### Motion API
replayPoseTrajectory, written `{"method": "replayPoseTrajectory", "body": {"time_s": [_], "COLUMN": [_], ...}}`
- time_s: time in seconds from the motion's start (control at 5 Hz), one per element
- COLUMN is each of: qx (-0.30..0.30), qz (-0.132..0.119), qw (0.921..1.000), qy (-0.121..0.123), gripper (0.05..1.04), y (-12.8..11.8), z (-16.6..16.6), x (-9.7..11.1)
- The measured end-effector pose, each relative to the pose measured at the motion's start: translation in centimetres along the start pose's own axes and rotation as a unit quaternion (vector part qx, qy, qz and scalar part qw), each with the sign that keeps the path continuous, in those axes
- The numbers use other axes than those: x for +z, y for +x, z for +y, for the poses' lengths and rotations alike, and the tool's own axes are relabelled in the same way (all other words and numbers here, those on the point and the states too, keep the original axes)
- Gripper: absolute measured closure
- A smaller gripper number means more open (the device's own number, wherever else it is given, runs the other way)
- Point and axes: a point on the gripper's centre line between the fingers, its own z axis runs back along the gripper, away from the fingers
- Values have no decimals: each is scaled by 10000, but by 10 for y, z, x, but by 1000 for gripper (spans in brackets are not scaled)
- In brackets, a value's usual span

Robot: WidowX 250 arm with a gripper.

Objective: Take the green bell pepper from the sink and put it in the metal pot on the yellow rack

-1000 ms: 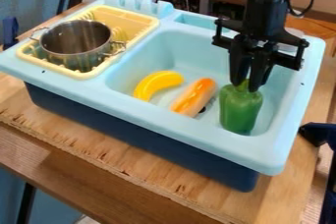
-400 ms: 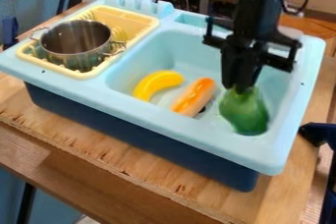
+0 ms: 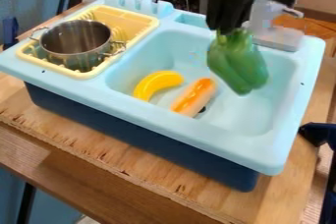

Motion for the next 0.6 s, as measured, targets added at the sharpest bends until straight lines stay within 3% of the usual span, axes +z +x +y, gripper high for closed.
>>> {"method": "replayPoseTrajectory", "body": {"time_s": [0.2, 0.4, 0.6], "qx": [369, 1057, 1691], "qz": [331, 683, 1132], "qw": [9986, 9911, 9769], "qy": [162, 437, 651], "gripper": [1013, 1013, 1013], "y": [-18, -48, -71], "z": [27, 67, 102], "x": [13, 22, 26]}}
